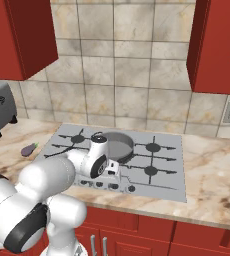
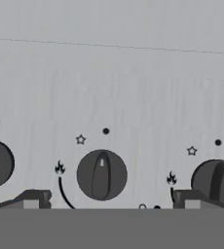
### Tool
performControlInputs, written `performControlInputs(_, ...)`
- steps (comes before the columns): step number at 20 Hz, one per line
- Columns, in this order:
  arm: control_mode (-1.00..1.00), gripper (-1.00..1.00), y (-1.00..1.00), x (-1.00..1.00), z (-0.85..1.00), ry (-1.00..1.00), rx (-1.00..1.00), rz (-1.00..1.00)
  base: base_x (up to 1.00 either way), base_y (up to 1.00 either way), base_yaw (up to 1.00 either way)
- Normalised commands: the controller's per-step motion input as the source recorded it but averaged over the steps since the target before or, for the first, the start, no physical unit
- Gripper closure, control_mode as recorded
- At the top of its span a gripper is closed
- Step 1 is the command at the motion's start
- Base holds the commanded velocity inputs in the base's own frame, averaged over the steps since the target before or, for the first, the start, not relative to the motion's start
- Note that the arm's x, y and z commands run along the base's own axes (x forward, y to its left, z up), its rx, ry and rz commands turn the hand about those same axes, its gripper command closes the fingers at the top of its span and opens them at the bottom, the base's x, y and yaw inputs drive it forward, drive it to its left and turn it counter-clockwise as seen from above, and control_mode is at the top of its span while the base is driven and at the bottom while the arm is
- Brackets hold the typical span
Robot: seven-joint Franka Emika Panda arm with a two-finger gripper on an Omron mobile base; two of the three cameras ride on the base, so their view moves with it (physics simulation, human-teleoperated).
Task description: Turn on the burner for the pot on the stove. Wait thirty seconds for the pot to heat up. Then add the eggplant to the pot.
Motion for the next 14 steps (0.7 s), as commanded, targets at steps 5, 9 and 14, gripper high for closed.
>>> performControlInputs(5,-1.00,-1.00,0.00,0.01,-0.02,0.00,0.00,0.00,0.00,0.00,0.00)
performControlInputs(9,-1.00,-1.00,0.00,0.03,0.00,0.00,0.00,0.00,0.00,0.00,0.00)
performControlInputs(14,-1.00,-1.00,0.00,0.09,0.00,0.00,0.00,0.00,0.00,0.00,0.00)
